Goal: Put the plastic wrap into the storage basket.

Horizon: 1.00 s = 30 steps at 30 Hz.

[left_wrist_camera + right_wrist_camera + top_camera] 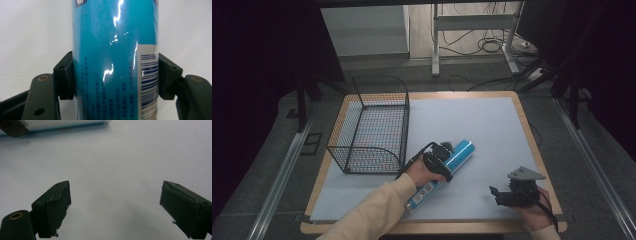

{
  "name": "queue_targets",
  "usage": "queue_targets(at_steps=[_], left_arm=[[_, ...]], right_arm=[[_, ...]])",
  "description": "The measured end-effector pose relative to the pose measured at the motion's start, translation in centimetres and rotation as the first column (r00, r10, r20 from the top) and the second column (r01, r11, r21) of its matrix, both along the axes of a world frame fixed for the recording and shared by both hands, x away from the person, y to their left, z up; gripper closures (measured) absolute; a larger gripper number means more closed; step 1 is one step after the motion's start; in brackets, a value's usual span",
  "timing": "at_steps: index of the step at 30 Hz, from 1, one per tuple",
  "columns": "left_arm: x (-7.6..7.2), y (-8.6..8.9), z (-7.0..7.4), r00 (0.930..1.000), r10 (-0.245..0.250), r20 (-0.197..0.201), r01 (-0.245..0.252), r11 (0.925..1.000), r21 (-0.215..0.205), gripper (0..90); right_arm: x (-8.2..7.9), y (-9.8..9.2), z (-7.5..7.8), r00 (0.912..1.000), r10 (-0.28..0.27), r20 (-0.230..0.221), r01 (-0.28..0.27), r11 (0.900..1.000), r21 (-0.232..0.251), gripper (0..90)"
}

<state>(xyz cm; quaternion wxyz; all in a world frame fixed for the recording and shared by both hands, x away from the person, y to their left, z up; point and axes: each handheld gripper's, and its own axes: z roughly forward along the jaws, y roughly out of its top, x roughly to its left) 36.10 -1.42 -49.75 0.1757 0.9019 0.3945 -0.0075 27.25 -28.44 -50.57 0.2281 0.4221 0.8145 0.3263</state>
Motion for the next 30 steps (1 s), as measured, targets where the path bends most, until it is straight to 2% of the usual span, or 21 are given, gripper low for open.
queue_targets(at_steps=[5, 11, 16, 30], left_arm=[[0.2, 0.4, 0.4, 1.0, 0.006, -0.004, -0.006, 1.0, -0.003, 31.4], [0.4, 0.9, 1.3, 0.9999, 0.004, 0.011, -0.004, 0.9997, -0.023, 31.4], [0.3, 1.2, 1.6, 1.0, 0.001, 0.005, 0.0, 0.9992, -0.04, 31.5], [0.3, 1.7, 3.7, 0.9987, -0.01, 0.051, 0.012, 0.9992, -0.039, 31.5]], right_arm=[[0.0, -0.1, 0.1, 1.0, -0.002, 0.003, 0.002, 1.0, 0.003, 10.2], [0.0, 0.0, 0.1, 1.0, -0.004, 0.004, 0.004, 1.0, 0.002, 10.2], [0.0, -0.1, 0.1, 1.0, -0.008, 0.006, 0.008, 1.0, 0.002, 10.2], [0.0, -0.2, 0.2, 0.9998, -0.012, 0.015, 0.012, 1.0, -0.003, 10.2]])
